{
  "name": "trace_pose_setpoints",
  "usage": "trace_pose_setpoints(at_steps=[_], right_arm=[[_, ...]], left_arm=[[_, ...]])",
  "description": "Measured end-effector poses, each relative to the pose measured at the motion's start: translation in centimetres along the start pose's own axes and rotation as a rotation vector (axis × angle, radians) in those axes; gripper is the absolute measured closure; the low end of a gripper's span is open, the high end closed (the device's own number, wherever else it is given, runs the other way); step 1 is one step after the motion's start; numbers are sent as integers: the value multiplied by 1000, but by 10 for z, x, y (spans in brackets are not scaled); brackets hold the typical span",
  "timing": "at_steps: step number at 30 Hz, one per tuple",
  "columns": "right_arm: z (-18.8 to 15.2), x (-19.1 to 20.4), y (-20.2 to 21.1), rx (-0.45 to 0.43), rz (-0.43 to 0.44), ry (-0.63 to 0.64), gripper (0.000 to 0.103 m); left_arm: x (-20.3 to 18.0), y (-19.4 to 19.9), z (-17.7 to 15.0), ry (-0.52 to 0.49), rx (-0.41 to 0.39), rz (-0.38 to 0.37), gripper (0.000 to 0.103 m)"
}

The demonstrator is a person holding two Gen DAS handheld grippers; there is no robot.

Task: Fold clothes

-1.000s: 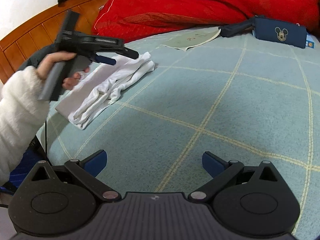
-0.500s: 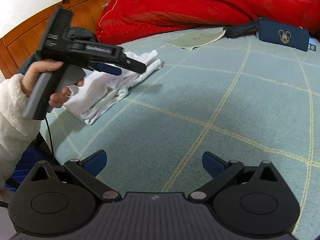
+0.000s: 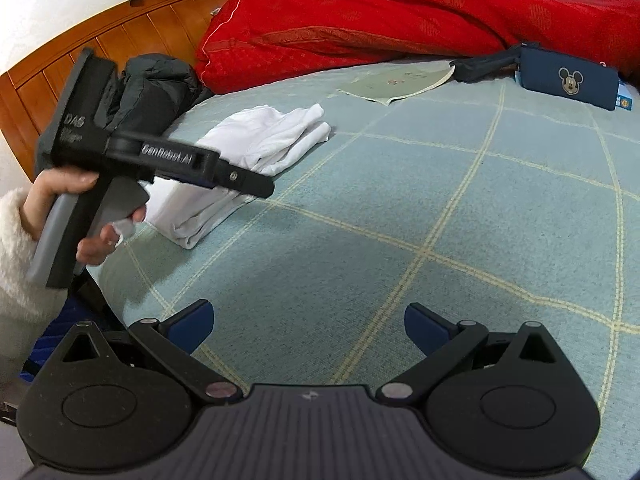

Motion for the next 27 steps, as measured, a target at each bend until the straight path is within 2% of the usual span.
trace_pose_setpoints(at_steps=[4, 6, 8, 11, 15, 19, 24, 27], right_arm=[[0, 1, 1, -5, 1, 0, 0], [-1, 1, -1, -1, 2, -1, 0], [-2, 3, -2, 6, -1, 3, 0], [-3, 4, -2, 8, -4, 7, 0], [-2, 5, -2, 8, -1, 4, 0], [-5, 12, 1, 8, -4, 28, 0], [-5, 16, 4, 0, -6, 34, 0], [-8, 19, 6, 3, -11, 43, 0]], left_arm=[[-3, 3, -10, 32, -26, -10, 2], [-6, -5, -17, 60, 14, -40, 2], [-10, -5, -25, 59, 33, -35, 2], [-14, 12, -30, 49, -21, -17, 2], [-7, 13, -47, 97, -6, -12, 1], [-7, 25, -57, 96, -12, 19, 1], [-10, 36, -54, 115, -73, 3, 1], [-14, 26, -59, 139, -24, -14, 1]])
Point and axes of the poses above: each gripper's, at about its wrist camera, not at the fingertips, and y roughly against the way its jaws point, x to its left, z to its top, the point moved 6 cm from there along -y, roughly the way its jaws point, and after that the axes turned 8 degrees about -y, right-handed, at the moved point
